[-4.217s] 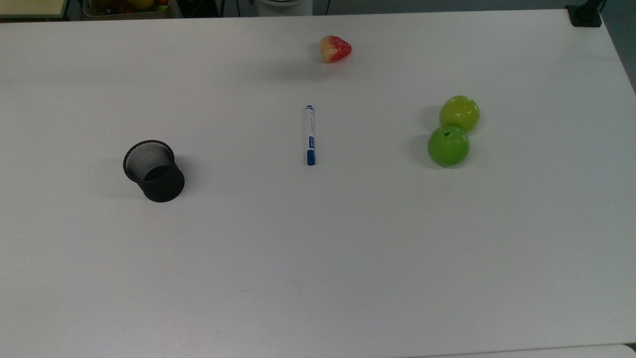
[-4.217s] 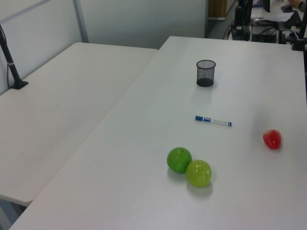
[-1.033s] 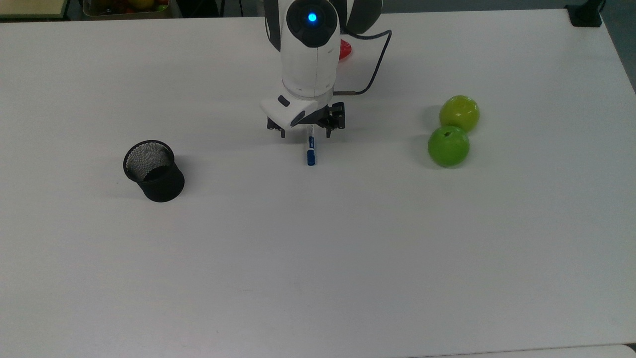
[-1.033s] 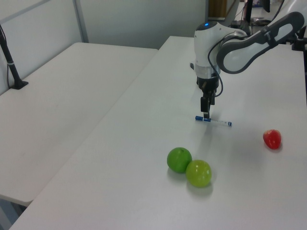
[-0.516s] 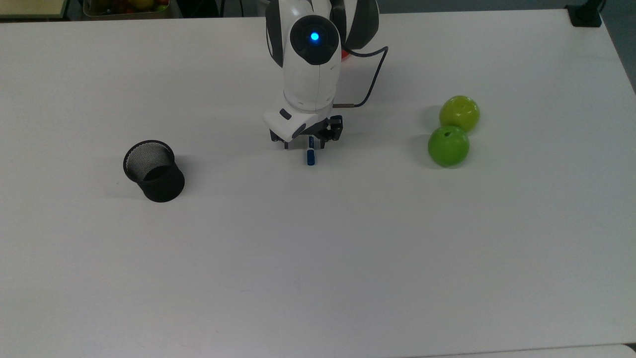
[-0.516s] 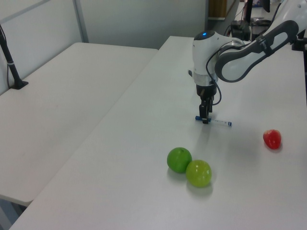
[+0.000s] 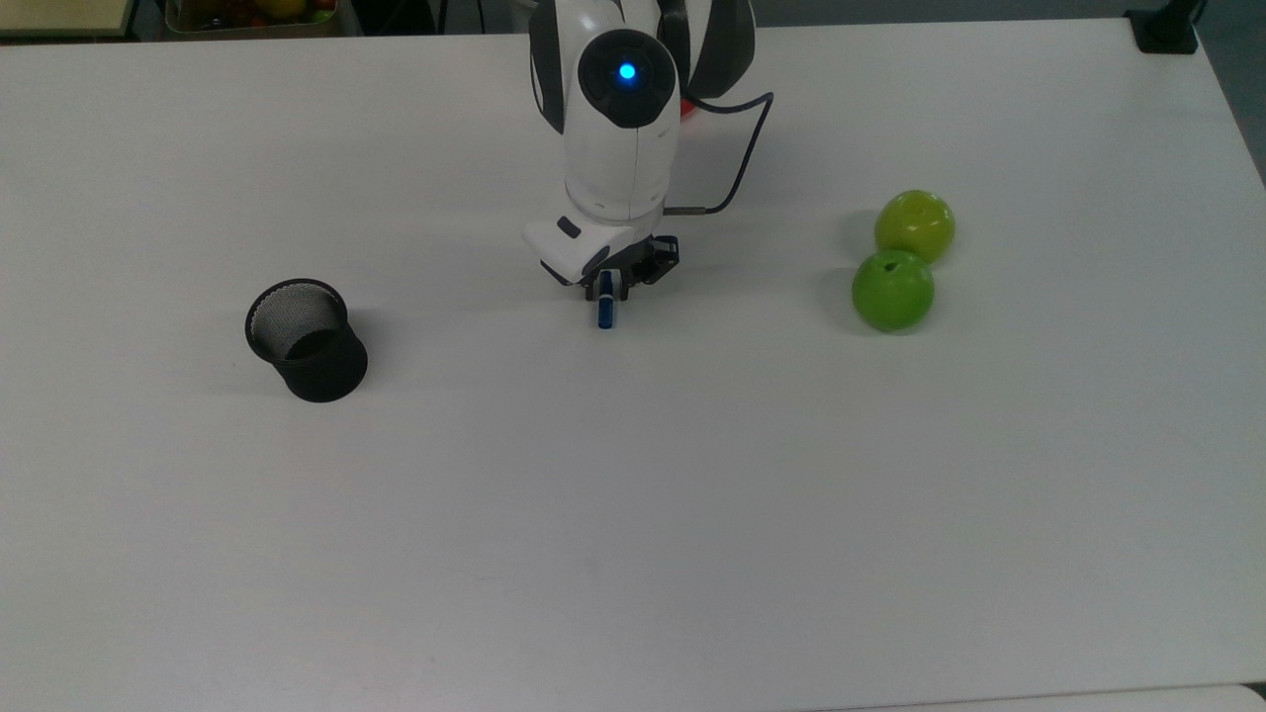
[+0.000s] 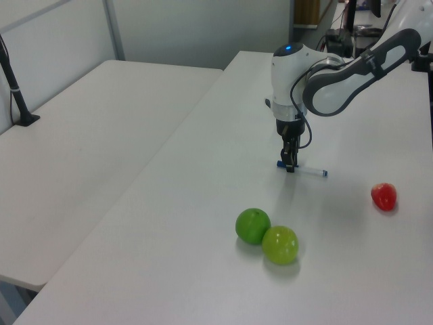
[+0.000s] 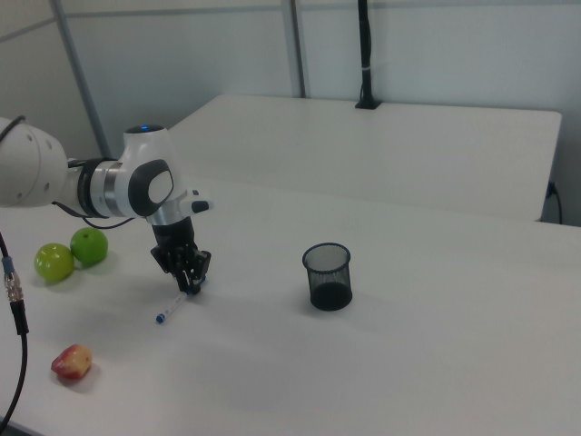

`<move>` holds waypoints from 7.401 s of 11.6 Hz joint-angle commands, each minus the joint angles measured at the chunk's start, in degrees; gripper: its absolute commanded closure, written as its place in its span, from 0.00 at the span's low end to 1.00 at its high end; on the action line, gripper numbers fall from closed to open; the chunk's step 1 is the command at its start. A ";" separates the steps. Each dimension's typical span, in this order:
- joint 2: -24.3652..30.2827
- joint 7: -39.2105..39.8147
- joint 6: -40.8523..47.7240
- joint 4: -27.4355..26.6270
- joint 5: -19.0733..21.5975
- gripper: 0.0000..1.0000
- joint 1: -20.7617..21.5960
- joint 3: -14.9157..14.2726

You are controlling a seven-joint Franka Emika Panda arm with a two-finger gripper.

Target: Place marker

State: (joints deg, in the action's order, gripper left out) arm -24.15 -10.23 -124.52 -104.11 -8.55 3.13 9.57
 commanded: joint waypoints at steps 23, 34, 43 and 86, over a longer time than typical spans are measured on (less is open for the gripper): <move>13.60 3.20 35.75 20.70 0.11 0.89 -3.56 -0.96; 11.58 18.41 22.51 20.35 5.91 0.88 -15.87 -8.08; 4.65 18.14 -12.97 13.51 7.50 0.87 -17.99 -8.17; 13.94 13.13 -3.15 9.62 6.09 0.00 -4.55 -7.55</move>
State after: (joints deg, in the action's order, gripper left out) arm -14.67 3.59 -138.78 -94.64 -2.02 -4.17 2.60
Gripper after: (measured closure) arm 0.000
